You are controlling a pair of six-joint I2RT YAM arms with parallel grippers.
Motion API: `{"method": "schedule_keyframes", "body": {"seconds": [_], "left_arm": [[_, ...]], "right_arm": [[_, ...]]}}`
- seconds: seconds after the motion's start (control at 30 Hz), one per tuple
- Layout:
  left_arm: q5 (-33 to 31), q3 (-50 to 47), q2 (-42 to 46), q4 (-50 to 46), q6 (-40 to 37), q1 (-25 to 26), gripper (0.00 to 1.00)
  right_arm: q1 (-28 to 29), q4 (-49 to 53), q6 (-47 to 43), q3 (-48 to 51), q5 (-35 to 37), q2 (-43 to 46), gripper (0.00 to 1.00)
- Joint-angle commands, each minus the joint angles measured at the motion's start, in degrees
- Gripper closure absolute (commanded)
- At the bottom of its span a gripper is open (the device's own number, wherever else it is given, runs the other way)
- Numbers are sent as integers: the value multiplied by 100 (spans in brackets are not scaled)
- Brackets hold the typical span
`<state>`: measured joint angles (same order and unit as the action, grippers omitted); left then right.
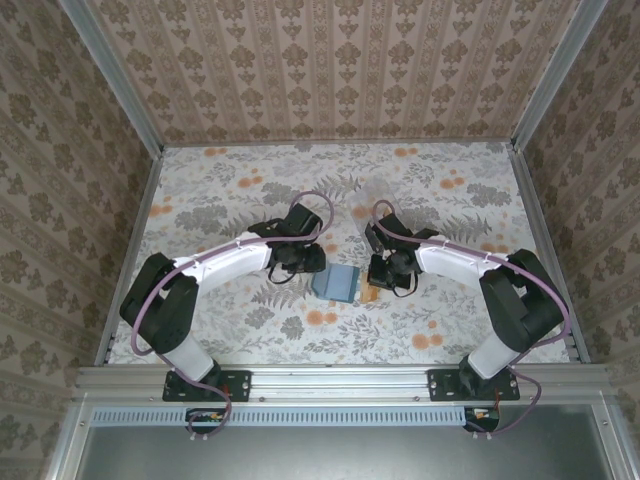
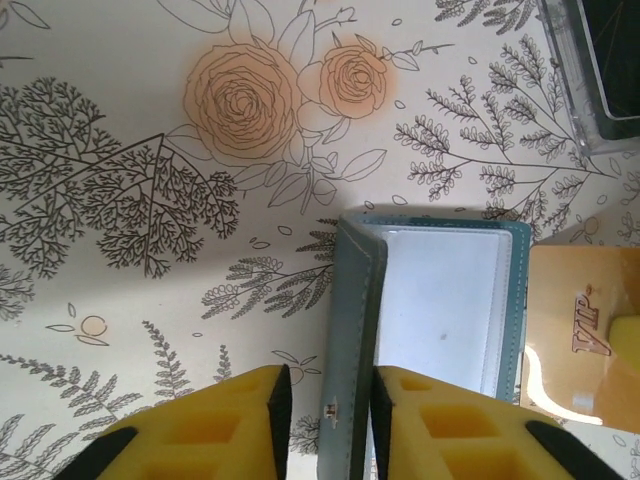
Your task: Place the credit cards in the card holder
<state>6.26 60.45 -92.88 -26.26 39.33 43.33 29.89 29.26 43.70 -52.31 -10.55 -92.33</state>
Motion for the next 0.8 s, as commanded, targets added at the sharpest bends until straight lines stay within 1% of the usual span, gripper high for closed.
{"method": "schedule_keyframes", "body": {"seconds": [0.0,0.03,0.07,0.1,0.13,0.37,0.53,0.67,0.77], "left_arm": [[203,-93,99,126,31,-75,76],[259,-108,112,174,37,-92,86],[317,-148,132,228,48,-105,94],[382,-195,160,304,93,-129,99],[431,-241,184,373,149,-156,100],[1045,-767,416,1190,647,-247,100],[1124,-1040,566,1540,992,-255,100],[1147,-1173,570,1652,1119,-250,100],[1184,-1251,589,1752,1196,-238,100]], "right_arm": [[-1,530,-38,74,558,-248,100],[-1,544,-45,53,536,-228,100],[-1,562,-48,31,519,-207,100],[2,585,-56,-10,488,-161,100],[-1,588,-64,-47,447,-99,100],[-1,877,-160,-396,453,527,100],[2,972,-153,-490,443,986,100],[8,723,-58,-457,220,1398,100],[51,325,99,-370,-123,1478,100]]}}
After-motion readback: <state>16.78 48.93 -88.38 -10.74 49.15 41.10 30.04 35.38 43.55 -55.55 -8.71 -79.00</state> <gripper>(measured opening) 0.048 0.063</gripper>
